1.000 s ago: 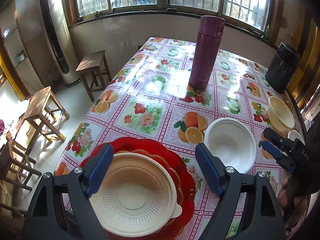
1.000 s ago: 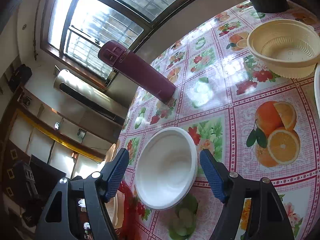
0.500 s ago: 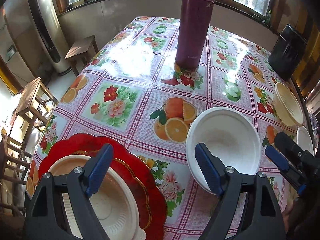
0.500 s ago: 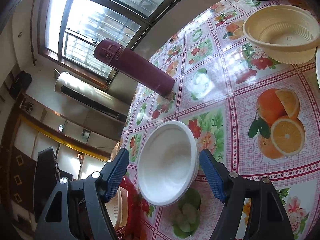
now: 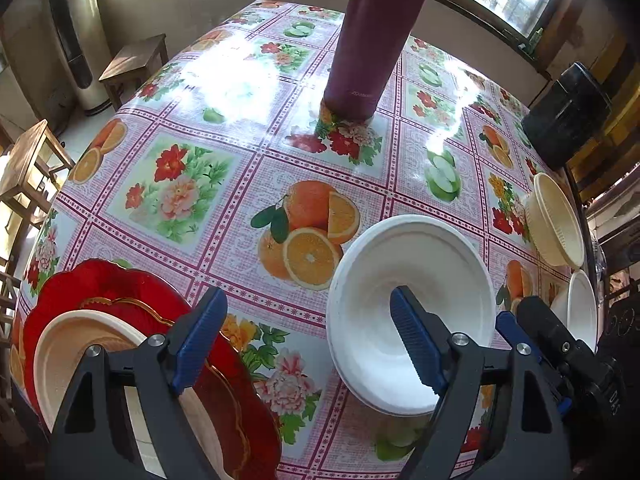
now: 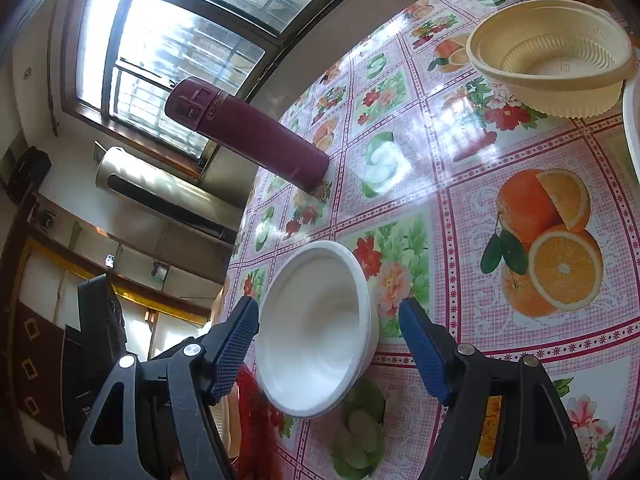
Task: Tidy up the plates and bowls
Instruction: 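Position the open right gripper around the white bowl's rim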
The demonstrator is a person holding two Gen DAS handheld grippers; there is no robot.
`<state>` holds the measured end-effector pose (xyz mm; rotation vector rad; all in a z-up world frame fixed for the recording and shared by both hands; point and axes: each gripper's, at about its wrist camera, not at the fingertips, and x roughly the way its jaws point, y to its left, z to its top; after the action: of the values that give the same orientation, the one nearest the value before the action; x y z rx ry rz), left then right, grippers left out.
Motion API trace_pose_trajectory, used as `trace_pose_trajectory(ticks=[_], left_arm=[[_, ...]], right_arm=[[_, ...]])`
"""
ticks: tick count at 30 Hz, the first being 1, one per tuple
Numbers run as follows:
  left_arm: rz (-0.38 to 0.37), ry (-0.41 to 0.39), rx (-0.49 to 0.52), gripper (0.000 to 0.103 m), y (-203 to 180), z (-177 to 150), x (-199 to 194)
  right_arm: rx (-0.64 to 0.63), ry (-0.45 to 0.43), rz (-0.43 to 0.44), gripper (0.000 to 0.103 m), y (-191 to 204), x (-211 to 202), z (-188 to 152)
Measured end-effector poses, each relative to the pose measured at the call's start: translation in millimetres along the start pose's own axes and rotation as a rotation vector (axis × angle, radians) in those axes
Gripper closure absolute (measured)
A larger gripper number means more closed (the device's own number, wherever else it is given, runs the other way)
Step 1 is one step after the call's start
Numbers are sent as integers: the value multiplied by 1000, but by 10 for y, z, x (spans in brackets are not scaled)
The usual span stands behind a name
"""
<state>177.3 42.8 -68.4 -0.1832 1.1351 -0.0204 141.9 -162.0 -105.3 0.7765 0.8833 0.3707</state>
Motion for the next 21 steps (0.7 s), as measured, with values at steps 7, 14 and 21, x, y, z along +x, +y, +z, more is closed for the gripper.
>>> trace_pose_trajectory(ticks=[7,14,21], left_arm=[[-15,-1,8,19,-60,-12,2],[-33,-25,24,19,-80,-30,-63],[-28,-27,47,46,-103,-49,-42]], right_arm=[[1,-2,2,30,-7,1,-2],[-6,0,-1,34,9,9,2],[-3,6,-22,47,-12,49,11]])
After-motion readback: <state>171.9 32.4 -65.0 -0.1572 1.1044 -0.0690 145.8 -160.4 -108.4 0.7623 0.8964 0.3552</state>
